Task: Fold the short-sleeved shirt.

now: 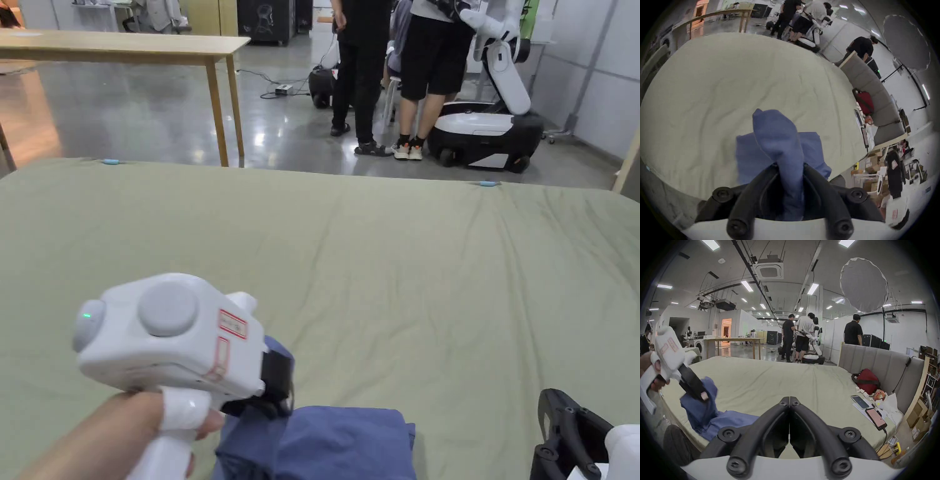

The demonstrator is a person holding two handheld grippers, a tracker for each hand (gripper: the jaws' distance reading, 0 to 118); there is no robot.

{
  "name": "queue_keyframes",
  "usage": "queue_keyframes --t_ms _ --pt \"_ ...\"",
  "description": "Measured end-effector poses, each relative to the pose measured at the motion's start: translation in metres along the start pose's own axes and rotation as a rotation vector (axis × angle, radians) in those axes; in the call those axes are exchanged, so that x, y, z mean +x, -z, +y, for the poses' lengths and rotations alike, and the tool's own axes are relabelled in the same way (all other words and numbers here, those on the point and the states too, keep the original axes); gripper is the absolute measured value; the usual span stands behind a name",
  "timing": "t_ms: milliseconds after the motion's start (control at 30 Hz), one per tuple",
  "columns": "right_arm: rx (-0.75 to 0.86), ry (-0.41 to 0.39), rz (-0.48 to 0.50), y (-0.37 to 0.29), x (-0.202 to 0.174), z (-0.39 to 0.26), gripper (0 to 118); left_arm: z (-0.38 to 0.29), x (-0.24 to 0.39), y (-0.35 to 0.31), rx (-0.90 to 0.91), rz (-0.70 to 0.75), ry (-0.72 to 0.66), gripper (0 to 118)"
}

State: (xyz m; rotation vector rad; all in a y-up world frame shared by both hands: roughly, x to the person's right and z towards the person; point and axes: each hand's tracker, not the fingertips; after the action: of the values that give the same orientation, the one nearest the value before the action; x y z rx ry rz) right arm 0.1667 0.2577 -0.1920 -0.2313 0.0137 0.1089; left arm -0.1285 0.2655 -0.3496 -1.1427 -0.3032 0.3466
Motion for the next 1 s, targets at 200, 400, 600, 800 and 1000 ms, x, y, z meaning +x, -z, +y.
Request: queue_keyframes --t_ms 200,400,600,800,1000 --pt "-0.022 0.031 -0.03 -0.004 0.015 -0.008 0 -0.007 0.05 0.087 -0.067 0.002 0.06 77" --pt "-0.052 0.043 -0.058 -0.005 0.028 -0.013 0 -0.017 0.052 0.103 -0.052 -0.116 0.044 111" --pt "-0.06 0.057 -0.048 0.003 0.029 -0.017 0 -0.023 0.004 0.057 0.063 -0.3 -0.051 5" --pt "-0.096 0.069 -0.024 0.003 0.026 -0.022 0 -0.046 -0.006 0.1 -0.022 -0.473 -0.134 0" --pt "-0.174 0.103 0.04 0.004 0.028 -0.028 0 -0.068 0.0 0.161 -0.09 -0.449 -0.122 0"
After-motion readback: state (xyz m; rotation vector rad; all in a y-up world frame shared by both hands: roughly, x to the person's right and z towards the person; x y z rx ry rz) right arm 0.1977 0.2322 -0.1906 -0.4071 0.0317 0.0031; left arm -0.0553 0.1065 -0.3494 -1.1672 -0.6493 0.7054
